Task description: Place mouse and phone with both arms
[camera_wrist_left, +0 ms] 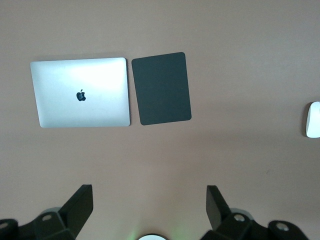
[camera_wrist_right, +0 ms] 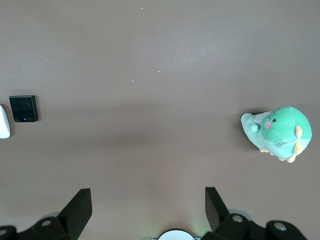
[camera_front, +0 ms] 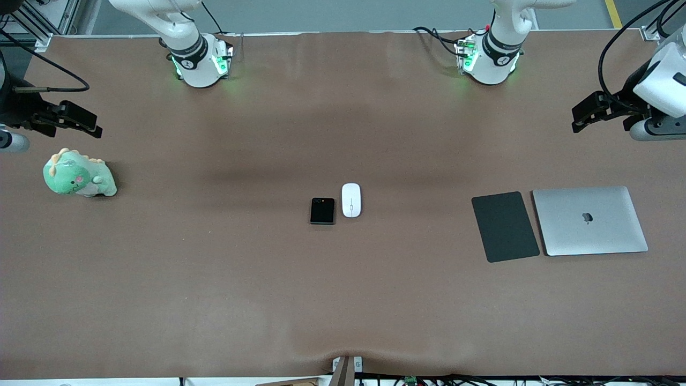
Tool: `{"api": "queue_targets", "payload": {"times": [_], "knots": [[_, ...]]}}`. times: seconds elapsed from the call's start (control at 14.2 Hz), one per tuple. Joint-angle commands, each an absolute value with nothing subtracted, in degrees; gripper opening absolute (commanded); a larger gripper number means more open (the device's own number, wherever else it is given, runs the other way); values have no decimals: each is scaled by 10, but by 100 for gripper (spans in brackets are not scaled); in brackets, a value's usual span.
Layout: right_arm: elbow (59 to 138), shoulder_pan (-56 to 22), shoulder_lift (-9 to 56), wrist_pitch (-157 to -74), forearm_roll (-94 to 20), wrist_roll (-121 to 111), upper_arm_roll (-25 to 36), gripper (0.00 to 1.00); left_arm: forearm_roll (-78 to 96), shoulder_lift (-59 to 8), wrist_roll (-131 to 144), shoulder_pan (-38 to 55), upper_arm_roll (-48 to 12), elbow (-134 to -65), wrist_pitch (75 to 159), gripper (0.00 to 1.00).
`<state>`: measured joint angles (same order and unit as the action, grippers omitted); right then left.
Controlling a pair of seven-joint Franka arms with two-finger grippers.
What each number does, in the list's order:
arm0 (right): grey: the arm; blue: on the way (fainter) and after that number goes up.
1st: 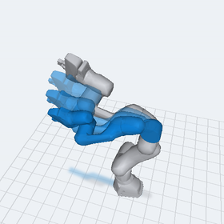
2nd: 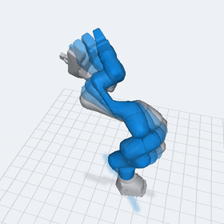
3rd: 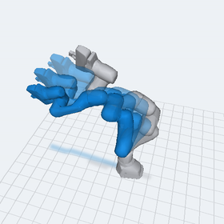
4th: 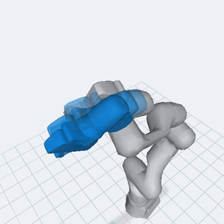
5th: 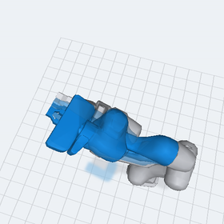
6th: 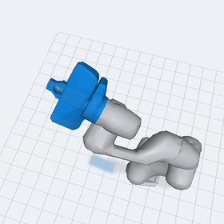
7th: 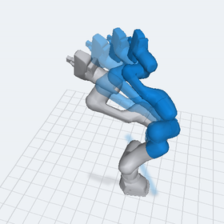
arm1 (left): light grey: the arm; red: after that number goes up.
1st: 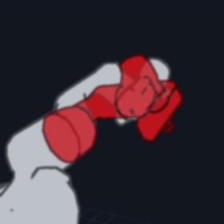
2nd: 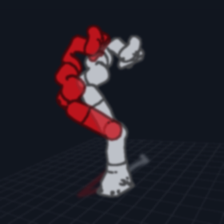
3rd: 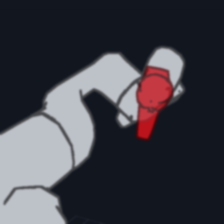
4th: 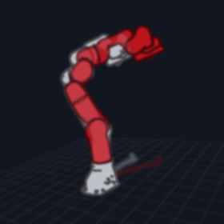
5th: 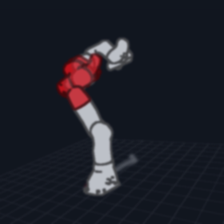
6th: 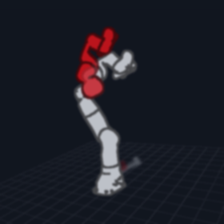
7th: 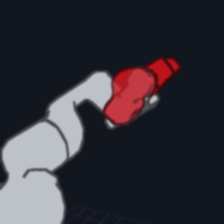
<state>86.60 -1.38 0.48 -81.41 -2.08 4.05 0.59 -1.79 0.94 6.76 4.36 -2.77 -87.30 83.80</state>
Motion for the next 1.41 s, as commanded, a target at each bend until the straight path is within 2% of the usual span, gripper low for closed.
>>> {"api": "queue_targets", "payload": {"times": [0.0,0.85,1.34], "knots": [[855,-15,8,-810,-18,47,7,100,-19,5,59,40,-30,-860,826,100],[855,-15,8,-810,-18,48,7,100,-15,1,68,46,-31,-860,828,100],[854,-15,8,-810,-18,47,7,100,6,-25,77,47,-31,-863,837,100]]}}
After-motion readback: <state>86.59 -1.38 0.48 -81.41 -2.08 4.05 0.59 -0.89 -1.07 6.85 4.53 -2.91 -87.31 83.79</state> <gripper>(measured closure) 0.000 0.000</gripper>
